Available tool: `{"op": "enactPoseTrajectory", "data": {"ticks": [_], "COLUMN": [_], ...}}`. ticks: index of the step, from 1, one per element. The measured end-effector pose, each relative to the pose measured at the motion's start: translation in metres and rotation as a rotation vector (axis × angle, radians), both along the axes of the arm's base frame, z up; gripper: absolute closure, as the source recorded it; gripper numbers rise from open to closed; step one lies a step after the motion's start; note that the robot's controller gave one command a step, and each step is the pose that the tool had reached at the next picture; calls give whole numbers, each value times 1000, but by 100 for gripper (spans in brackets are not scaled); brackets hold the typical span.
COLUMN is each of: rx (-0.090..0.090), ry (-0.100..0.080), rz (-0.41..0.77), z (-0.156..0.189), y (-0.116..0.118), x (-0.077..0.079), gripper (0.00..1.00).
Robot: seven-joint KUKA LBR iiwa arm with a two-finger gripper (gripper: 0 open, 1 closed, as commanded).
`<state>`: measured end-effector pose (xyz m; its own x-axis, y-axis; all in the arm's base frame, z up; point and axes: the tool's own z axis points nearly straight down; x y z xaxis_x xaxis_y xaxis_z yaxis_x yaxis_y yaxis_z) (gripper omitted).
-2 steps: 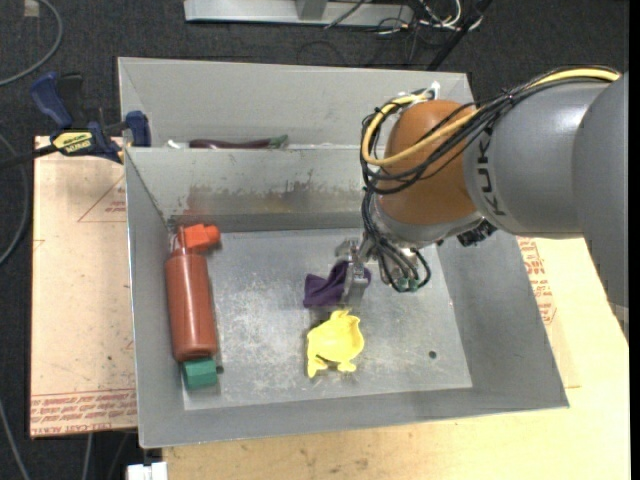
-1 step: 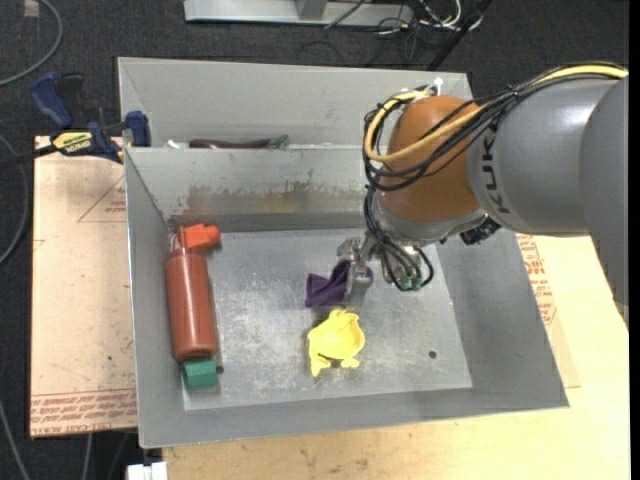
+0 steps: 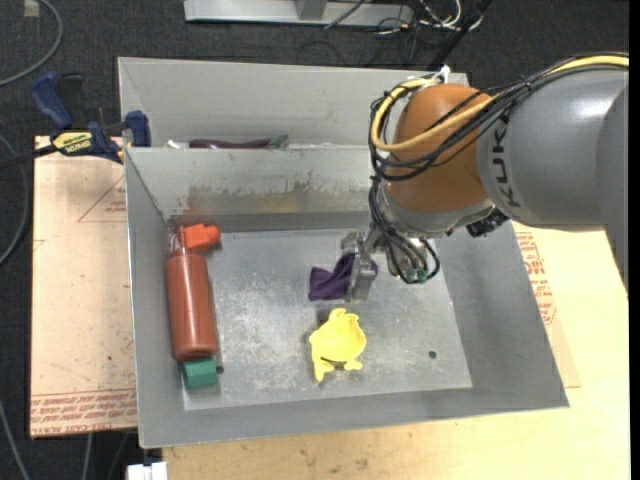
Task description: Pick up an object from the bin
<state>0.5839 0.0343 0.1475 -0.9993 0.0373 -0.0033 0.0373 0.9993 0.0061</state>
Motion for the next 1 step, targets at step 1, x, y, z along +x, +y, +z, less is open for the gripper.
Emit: {"op": "enactPoseTrajectory", "data": {"ticks": [1], "rx": [0], "ry": [-9], "rz": [0], "z": [14], "y": [0], "x": [2], "gripper": [100]}}
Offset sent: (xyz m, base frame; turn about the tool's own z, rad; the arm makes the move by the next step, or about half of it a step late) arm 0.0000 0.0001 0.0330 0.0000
